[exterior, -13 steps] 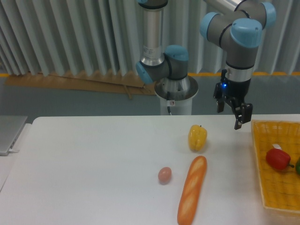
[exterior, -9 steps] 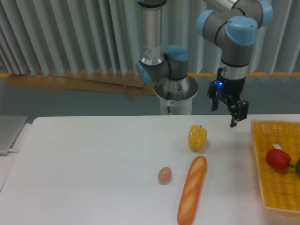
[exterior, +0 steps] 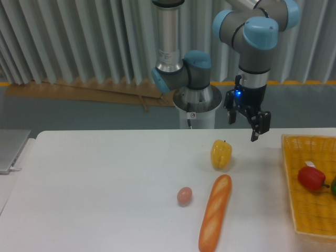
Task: Place the red pepper on the table
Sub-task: 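Move the open gripper over the orange basket above the red pepper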
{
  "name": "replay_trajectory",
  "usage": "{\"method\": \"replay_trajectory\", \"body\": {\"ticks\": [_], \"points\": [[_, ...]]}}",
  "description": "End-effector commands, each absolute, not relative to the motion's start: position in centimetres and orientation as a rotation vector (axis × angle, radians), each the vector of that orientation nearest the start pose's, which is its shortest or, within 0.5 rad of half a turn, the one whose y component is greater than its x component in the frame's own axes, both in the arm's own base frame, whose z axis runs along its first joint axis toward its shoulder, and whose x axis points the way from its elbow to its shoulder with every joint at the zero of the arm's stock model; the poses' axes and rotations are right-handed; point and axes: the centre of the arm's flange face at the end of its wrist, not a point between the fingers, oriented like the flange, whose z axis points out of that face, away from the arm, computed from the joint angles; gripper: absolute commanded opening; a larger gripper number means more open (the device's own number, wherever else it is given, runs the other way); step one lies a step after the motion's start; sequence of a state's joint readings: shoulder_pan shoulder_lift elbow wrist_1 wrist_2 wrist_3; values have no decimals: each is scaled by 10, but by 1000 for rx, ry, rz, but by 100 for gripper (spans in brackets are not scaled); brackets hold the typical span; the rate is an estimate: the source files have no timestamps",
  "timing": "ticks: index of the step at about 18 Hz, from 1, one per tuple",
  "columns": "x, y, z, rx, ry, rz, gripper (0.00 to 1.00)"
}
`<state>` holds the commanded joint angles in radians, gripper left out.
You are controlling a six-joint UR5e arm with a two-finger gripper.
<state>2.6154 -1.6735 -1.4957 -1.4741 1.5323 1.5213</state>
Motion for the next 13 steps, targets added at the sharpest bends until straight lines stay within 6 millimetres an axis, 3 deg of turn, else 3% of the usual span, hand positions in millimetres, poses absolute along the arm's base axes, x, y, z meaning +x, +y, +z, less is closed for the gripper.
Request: {"method": "replay_trajectory", "body": {"ticks": [7,9,13], "points": [[-410,384,476,-3000,743,75,100],[-426,374,470,-3000,743,69,100],[-453,362,463,-2953,911,174,100]]}}
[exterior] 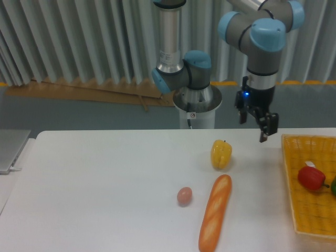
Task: Place the red pepper on the table
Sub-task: 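Move the open gripper over the orange basket above the red pepper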
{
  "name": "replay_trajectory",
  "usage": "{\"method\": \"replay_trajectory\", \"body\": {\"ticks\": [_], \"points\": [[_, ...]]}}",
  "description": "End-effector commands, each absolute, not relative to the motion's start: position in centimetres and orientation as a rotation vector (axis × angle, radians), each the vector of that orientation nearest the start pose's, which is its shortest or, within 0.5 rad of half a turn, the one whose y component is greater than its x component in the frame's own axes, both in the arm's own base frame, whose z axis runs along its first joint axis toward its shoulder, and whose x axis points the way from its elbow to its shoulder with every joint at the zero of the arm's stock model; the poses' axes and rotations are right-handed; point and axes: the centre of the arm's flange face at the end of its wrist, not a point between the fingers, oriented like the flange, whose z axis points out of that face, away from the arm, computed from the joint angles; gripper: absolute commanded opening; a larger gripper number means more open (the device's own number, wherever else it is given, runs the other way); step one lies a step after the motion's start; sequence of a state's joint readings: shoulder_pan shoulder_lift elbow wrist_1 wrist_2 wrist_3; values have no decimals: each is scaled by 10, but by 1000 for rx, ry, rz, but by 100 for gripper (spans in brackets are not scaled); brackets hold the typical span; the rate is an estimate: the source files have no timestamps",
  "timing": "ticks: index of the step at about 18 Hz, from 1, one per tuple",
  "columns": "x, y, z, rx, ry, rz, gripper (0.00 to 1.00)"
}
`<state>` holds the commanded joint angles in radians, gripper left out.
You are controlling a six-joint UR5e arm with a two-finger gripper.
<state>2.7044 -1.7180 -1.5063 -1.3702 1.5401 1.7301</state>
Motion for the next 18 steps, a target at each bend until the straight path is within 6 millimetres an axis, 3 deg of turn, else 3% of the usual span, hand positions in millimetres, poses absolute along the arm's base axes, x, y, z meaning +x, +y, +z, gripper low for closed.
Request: {"method": "replay_trajectory", "body": {"ticks": [4,8,11,14,18], "points": [[-461,363,446,-2907,1093,173,100],[-471,354,441,-2915,1041,213,100],[-472,356,444,-2884,1037,241,100],[-477,358,434,-2836,1009,206,100],[-490,364,431,-2788,1155,218,100]]}}
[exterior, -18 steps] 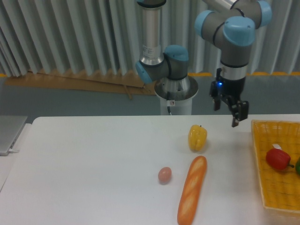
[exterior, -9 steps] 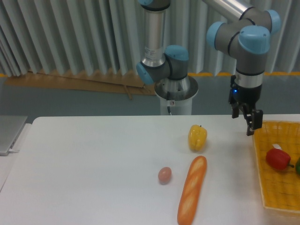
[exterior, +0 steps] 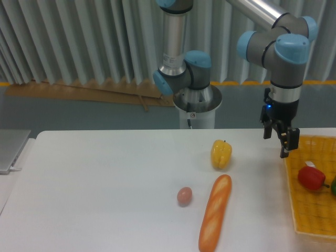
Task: Place the red pepper on the table
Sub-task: 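Move the open gripper over the orange basket above the red pepper, then lower the open gripper onto the red bell pepper in the basket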
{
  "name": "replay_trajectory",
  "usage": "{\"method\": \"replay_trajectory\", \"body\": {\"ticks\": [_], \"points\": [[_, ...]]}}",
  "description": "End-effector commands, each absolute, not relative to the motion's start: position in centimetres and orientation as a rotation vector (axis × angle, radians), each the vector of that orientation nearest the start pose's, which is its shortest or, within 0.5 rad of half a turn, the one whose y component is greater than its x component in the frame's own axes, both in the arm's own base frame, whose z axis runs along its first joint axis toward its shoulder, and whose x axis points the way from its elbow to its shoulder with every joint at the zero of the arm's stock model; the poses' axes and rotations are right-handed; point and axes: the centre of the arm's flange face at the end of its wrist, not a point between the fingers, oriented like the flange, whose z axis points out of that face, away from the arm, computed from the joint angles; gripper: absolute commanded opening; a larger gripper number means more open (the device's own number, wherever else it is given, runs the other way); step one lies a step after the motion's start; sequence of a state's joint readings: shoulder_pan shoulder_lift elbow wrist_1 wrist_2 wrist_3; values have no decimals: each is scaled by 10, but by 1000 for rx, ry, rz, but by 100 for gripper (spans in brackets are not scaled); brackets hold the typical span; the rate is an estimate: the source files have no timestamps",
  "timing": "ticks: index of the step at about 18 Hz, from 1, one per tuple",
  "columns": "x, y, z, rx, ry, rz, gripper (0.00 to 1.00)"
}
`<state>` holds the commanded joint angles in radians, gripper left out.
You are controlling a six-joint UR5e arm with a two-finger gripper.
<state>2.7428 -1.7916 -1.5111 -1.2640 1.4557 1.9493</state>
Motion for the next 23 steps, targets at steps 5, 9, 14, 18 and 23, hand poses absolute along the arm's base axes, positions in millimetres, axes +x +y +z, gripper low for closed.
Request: {"method": "replay_trajectory", "body": {"ticks": [5,9,14,18,23], "points": [[-498,369,418,-2683,1369,201,100],[-509,357,416,-2601,1505,213,100],[-531,318,403,-2526,1491,199,100],[-555,296,395,-2477,1501,219,100],[-567,301,383,-2456,1536,212,100]]}}
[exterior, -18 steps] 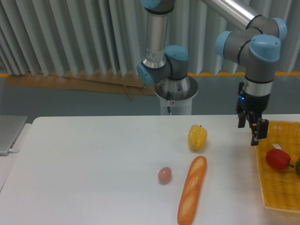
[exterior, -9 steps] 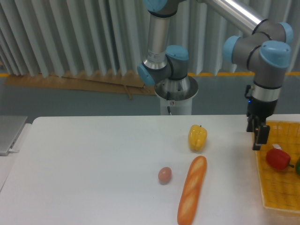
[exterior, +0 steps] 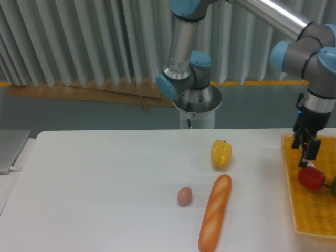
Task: Place the red pepper on the table
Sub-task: 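Lower the open gripper onto the red bell pepper in the basket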
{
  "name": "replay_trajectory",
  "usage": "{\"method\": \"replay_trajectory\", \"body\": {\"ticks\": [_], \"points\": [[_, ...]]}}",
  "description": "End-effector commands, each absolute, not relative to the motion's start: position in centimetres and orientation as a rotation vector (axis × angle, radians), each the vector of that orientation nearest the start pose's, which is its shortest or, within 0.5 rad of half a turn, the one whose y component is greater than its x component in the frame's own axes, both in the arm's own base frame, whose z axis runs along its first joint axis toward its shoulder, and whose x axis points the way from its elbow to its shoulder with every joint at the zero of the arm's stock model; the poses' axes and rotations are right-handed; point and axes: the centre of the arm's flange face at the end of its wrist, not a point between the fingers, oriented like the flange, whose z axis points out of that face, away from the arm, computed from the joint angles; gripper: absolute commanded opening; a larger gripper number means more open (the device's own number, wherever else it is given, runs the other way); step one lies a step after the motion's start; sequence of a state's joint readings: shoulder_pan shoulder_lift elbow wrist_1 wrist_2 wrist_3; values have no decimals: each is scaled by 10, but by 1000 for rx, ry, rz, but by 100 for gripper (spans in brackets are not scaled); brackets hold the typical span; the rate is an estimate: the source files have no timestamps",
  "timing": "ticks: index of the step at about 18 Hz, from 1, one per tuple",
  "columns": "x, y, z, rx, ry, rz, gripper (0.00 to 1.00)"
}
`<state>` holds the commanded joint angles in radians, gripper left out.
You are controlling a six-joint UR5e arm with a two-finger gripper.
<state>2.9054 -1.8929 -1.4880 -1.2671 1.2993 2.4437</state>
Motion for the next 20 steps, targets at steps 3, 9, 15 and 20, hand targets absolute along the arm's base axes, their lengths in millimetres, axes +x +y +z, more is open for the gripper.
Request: {"method": "replay_trajectory", "body": {"ticks": [3,9,15,20], "points": [[-575,312,379,-2441,1571,214,100],[-593,310,383,-2366,1803,239,100],[-595,305,374,-2257,1981,225,100],[-599,300,362,-2229,2131,156,100]]}}
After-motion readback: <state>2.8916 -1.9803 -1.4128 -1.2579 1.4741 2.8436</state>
